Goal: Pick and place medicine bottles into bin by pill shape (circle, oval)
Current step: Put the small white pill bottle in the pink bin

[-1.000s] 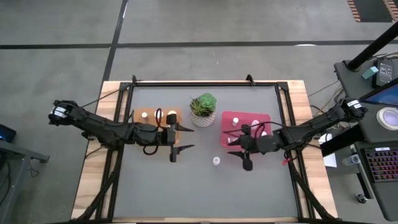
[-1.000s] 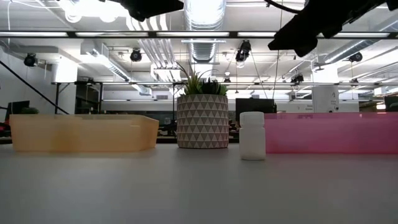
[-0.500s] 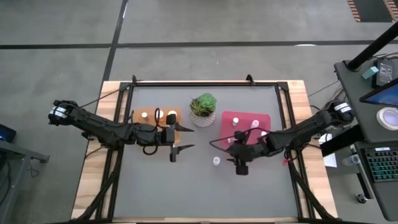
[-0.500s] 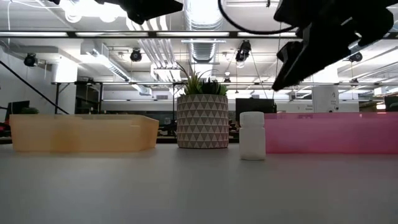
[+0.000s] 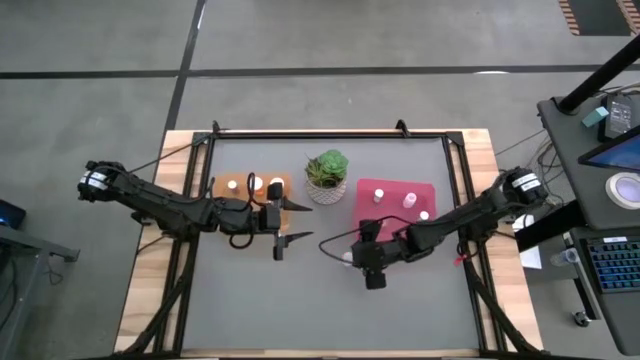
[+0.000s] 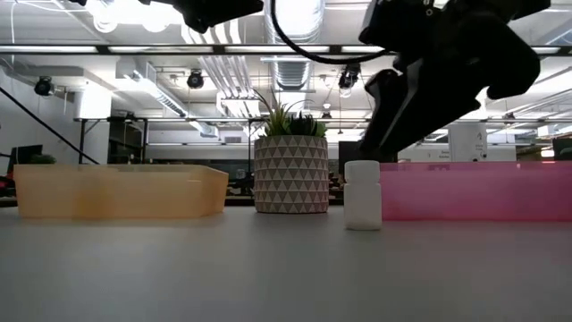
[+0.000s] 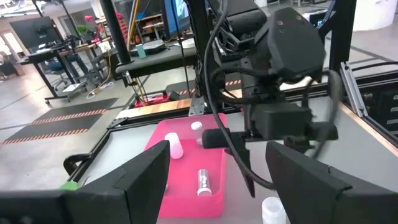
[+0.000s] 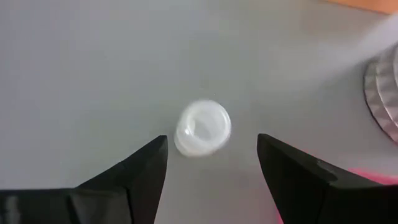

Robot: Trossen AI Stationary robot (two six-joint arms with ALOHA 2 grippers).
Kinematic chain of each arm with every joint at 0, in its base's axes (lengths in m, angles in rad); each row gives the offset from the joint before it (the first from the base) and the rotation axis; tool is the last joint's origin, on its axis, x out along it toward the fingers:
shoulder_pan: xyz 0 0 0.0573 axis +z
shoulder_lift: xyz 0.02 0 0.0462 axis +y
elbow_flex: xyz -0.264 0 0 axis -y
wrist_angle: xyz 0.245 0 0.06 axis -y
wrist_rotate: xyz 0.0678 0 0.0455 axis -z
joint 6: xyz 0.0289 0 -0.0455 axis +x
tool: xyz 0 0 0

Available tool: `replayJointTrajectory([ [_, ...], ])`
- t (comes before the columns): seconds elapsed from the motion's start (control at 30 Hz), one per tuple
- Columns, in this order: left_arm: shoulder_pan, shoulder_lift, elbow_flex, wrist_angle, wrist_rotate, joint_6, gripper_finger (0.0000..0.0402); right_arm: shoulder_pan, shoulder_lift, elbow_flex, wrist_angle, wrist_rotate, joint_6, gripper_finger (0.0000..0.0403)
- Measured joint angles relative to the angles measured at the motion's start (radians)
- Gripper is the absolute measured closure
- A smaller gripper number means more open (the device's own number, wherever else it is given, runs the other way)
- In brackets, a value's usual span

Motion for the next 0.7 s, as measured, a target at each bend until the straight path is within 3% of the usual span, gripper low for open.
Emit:
replayJointTrajectory([
  [0.43,0.0,0.0,-0.001,0.002,-0.002,-0.001,0.0152,-0.01,0.123,0.076,-0.01,-0.019,-0.038,0.0178],
  [0.7,0.0,0.0,-0.003,0.012,-0.003,-0.001,0.0152,-0.016,0.115,0.073,-0.009,-0.019,-0.012,0.0234],
])
